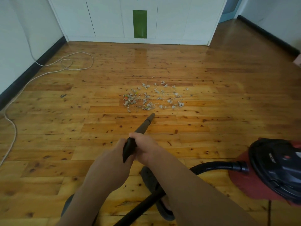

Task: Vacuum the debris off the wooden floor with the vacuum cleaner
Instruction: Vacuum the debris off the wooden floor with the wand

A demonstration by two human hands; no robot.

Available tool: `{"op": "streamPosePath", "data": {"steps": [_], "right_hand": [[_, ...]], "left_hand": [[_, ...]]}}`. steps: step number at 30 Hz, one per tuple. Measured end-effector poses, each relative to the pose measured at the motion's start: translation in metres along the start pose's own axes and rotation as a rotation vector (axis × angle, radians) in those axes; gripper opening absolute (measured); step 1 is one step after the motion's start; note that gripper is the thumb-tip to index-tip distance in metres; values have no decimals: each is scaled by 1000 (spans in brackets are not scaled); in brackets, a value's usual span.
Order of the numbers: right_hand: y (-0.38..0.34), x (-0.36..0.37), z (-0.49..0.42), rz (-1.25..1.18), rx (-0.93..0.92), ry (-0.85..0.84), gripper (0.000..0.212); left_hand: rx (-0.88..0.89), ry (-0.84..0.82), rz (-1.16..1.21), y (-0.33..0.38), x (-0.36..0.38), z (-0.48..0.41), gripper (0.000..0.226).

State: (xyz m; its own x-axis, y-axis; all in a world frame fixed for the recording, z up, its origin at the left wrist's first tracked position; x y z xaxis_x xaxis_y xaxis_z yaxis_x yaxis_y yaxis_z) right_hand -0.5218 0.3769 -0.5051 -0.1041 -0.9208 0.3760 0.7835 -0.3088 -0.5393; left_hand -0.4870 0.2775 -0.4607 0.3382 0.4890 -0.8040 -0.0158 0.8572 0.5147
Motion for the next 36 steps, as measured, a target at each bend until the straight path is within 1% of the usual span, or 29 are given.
{"op": "streamPosePath", "data": {"steps": [6,12,18,25,33,36], "right_hand": [[-4,-14,-2,-29,-7,41,37],[-5,-27,-2,-20,-3,68,33],[-3,-40,-6,-26,6,110,42],[-3,-52,-7,-40,22,142,36],[-5,-63,0,-102,36,103,41],[-7,-68,3,-119,31,85,39]], "left_hand": [[17,1,-33,11,7,-8,31],[51,-9,-62,23,12,-9,33],[82,-29,-74,36,18,-6,31],[118,-23,-97,48,24,-9,28],[138,0,-103,59,31,-14,34],[139,16,-114,64,30,-16,38]]}}
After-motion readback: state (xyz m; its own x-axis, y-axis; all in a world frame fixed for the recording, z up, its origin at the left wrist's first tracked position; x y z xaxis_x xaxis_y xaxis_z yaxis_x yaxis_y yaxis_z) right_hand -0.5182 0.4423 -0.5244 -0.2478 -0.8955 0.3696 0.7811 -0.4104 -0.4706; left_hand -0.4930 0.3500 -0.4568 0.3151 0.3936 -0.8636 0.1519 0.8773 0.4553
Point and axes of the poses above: each hand's wrist, its own z-axis away from the middle knuckle, its own x-axis out of the palm, y = z × x, the point moved 6 cm from there along -z, towards the middle knuckle, and after that the axes turned 7 degrees about -y, right-handed, at the moved point
